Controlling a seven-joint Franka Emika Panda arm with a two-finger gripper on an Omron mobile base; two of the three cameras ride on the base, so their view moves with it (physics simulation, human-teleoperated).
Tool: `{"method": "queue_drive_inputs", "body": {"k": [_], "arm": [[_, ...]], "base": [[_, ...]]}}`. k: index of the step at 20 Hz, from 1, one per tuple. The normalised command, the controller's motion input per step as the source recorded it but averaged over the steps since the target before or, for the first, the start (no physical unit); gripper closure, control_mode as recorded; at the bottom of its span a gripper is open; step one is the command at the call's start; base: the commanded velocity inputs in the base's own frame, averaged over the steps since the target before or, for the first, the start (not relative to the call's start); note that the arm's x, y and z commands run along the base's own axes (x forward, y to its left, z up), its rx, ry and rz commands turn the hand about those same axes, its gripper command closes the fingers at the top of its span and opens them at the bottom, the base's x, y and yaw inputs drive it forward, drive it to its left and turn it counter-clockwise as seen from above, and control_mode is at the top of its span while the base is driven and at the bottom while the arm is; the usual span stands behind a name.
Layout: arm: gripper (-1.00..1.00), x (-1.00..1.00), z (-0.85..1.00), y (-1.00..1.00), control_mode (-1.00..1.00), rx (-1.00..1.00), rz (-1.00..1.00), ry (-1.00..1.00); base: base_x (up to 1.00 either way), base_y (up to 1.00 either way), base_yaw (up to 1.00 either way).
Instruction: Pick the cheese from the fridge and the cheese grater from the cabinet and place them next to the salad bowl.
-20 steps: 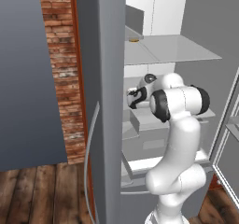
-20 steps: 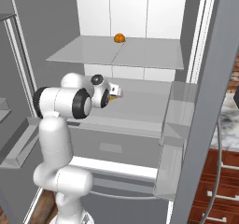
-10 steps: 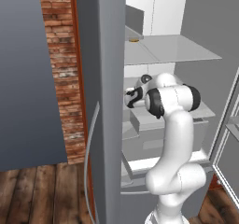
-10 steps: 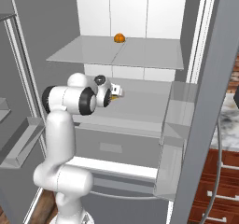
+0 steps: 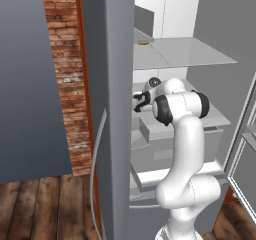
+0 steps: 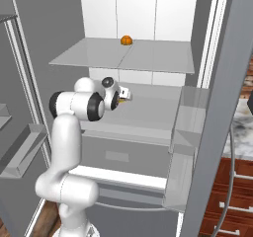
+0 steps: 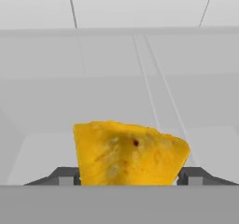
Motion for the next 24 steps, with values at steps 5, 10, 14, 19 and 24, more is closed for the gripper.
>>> {"method": "queue_drive_inputs", "body": {"k": [5,10,14,19,24], "arm": [[1.00,0.00,-0.71,0.00,-1.00,0.02,0.00,0.00],[1.00,-0.43,-0.65,0.02,-1.00,-0.05,0.00,-0.20],[1.00,-0.78,-0.18,0.00,-1.00,0.00,0.00,-0.12],[1.00,-0.92,0.18,0.00,-1.00,0.08,0.00,-0.01],[1.00,-0.93,0.38,0.00,-1.00,0.09,0.00,-0.15]], "base": [[0.00,0.00,0.00],[0.00,0.00,0.00],[0.00,0.00,0.00],[0.00,0.00,0.00],[0.00,0.00,0.00]]}}
